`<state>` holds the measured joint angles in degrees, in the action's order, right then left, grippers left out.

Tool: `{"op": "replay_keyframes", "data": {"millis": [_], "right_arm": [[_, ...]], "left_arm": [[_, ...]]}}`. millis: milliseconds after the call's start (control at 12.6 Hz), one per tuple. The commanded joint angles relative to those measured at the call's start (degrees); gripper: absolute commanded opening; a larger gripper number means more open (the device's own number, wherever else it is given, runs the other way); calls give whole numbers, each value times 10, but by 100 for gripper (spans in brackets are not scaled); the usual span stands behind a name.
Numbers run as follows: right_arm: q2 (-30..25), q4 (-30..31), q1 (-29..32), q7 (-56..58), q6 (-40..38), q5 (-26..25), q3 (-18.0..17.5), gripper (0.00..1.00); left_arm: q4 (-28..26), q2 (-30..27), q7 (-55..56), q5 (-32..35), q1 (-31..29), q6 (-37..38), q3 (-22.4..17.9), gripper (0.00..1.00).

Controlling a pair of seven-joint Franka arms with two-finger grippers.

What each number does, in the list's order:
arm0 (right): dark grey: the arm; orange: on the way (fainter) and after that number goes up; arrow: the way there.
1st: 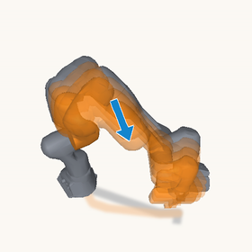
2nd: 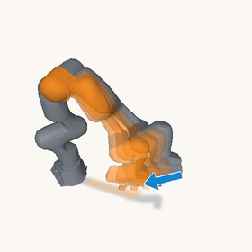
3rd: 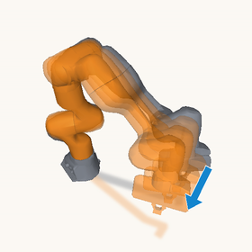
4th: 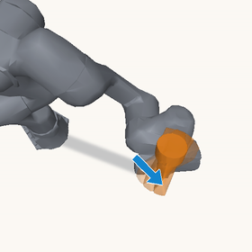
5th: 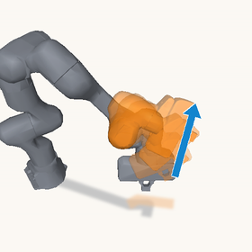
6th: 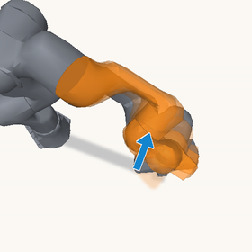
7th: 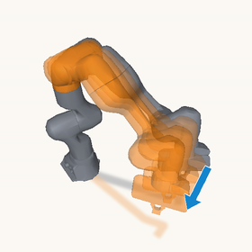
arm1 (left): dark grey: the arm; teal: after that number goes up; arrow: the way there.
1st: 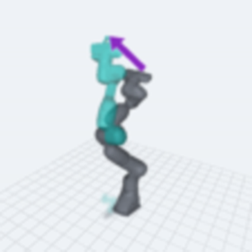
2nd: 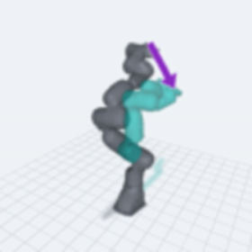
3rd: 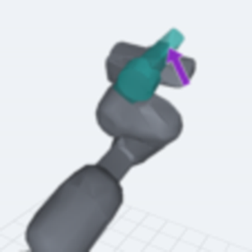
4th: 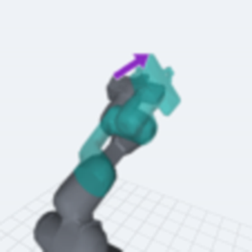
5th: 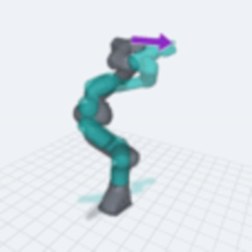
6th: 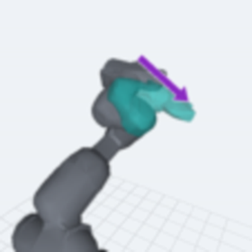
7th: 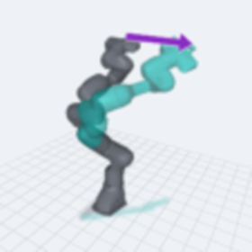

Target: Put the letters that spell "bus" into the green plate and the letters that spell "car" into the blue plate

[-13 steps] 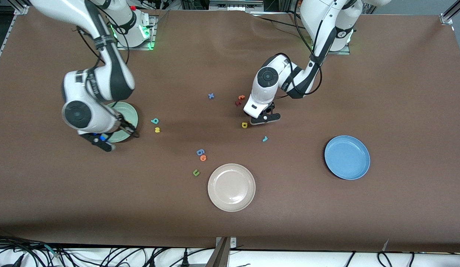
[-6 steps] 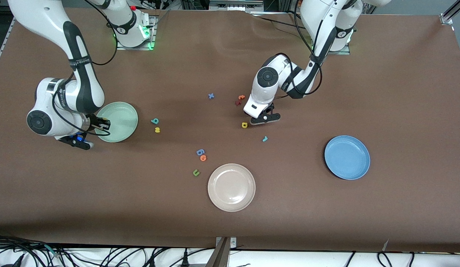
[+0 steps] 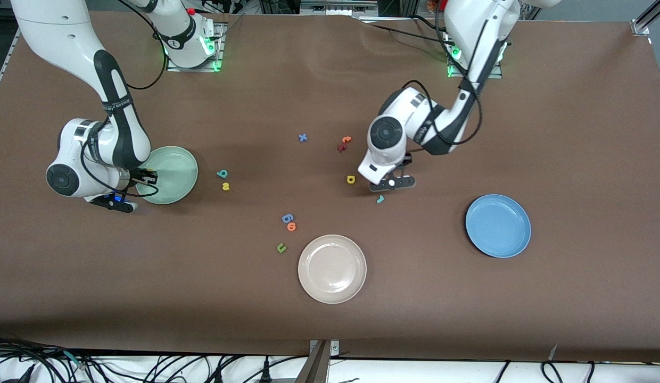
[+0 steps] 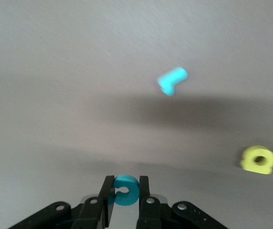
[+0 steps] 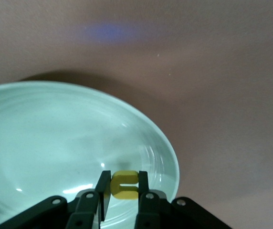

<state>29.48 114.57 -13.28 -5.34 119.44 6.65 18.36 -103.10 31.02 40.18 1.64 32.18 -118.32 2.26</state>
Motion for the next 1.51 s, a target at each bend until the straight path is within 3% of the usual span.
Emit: {"op": "replay_keyframes", "data": {"millis": [0,79,159,477,715,953,1033,1112,1192,1271,1430], "right_arm": [[1,5,7,37,5,30,-1,58],[-3,2,7,37,2,30,-1,92],[-11,-5,6,29,-7,31,-2,98],[-49,-41,-12,-38,-75,31,-22,98],[-69,-42,-16,-132,-69,31,-90,98],[-64,-39,-17,-211,-27,31,-147,98],[-58,-37,-22,-235,-12,31,-155,98],[-50,-37,-35,-265,-3,31,-155,98],[-46,-34,-47,-295,4,31,-155,98],[-42,-27,-57,-329,16,31,-155,98],[-43,26,-76,-350,92,31,-156,98]], "left_arm": [[25,-5,-112,15,-61,56,4,19],[27,-6,-149,16,-83,63,4,19],[27,-10,-189,19,-104,63,3,19],[27,-19,-391,44,-207,64,3,19],[36,-20,-503,45,-282,54,4,16],[35,-4,-526,46,-297,45,4,16],[35,-1,-526,57,-298,45,4,26],[36,2,-527,85,-299,45,5,51],[37,3,-533,93,-298,45,5,94],[38,3,-534,90,-297,45,5,100],[40,2,-535,87,-298,46,6,100]]}}
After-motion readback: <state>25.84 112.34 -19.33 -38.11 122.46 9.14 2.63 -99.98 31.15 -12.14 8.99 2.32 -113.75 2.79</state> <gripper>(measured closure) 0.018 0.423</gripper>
